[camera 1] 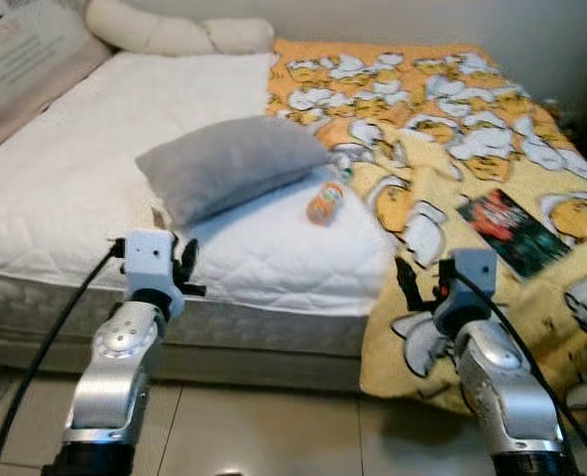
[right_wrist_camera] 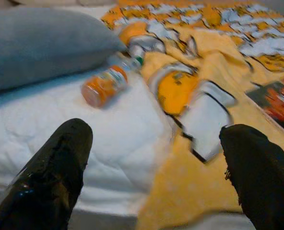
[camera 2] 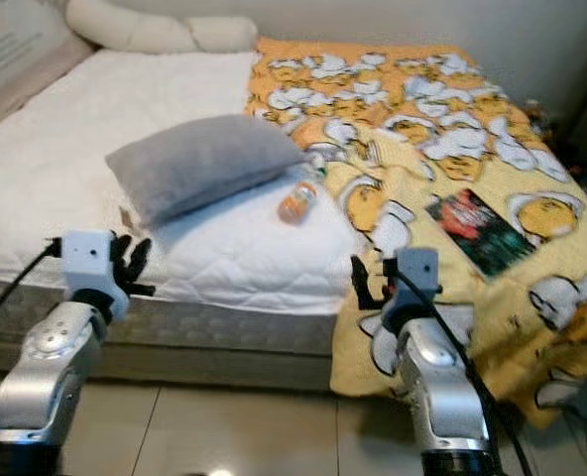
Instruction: Clean up the room
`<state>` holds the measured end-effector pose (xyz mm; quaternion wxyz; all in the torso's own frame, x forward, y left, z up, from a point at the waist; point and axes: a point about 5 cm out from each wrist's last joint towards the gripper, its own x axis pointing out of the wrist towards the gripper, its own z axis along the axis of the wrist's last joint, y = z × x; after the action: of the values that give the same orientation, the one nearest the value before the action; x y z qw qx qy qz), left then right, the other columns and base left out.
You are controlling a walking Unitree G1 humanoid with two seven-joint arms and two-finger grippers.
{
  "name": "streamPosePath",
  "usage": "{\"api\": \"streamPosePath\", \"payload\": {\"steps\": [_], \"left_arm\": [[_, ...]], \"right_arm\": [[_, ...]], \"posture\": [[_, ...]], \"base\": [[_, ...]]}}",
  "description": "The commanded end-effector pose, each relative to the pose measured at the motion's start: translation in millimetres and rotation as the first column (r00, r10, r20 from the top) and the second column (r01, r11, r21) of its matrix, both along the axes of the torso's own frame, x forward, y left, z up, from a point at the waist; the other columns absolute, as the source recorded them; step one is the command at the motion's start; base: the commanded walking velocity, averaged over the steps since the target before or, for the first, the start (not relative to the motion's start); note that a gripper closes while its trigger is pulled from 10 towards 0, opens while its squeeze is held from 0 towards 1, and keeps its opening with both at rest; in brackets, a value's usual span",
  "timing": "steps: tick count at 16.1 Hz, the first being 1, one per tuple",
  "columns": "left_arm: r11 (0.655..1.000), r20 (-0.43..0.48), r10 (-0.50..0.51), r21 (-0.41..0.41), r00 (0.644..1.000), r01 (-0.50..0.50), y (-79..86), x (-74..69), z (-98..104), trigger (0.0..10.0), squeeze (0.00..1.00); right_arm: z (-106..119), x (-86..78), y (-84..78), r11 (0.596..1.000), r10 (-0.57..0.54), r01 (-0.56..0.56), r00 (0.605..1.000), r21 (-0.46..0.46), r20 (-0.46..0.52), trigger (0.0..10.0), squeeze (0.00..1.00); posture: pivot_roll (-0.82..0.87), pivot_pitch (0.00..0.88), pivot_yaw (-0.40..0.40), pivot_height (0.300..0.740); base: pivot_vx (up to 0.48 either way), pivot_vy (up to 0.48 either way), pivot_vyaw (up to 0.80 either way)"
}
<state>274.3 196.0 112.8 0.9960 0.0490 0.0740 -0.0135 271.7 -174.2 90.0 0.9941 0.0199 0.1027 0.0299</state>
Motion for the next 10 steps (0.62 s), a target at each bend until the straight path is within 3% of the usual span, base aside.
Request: {"api": "streamPosePath", "payload": {"steps": [1, 4, 6, 10], "left_arm": [[1.000, -0.009, 0.022, 0.003, 1.000, -0.022, 5.5, -3.1, 0, 10.0, 0.00], [0.999, -0.016, 0.034, -0.007, 0.999, -0.034, 5.4, -5.6, -1, 10.0, 0.00], [0.999, -0.019, 0.033, -0.007, 0.999, -0.033, 4.6, -5.0, -1, 10.0, 0.00], [1.000, -0.019, 0.023, -0.001, 1.000, -0.023, 3.8, -2.3, 1, 10.0, 0.00]], "right_arm": [[2, 1.2, -4.3, 0.999, -0.043, 0.043, 0.999, 0.010, 0.001, 10.0, 0.00], [2, 0.7, -7.2, 0.998, -0.056, 0.056, 0.998, 0.010, 0.000, 10.0, 0.00], [2, 1.0, -0.5, 0.999, -0.048, 0.048, 0.999, 0.016, -0.004, 10.0, 0.00], [6, 2.7, 11.5, 0.998, 0.053, -0.052, 0.999, -0.023, 0.012, 10.0, 0.00]], "posture": [[0.04, 0.000, 0.023, 0.740], [0.04, 0.000, 0.025, 0.740], [0.04, 0.000, 0.032, 0.740], [0.04, 0.000, 0.034, 0.740]], "base": [[0.337, 0.000, 0.00], [0.339, 0.000, 0.00], [0.337, 0.000, 0.00], [0.338, 0.000, 0.11]]}}
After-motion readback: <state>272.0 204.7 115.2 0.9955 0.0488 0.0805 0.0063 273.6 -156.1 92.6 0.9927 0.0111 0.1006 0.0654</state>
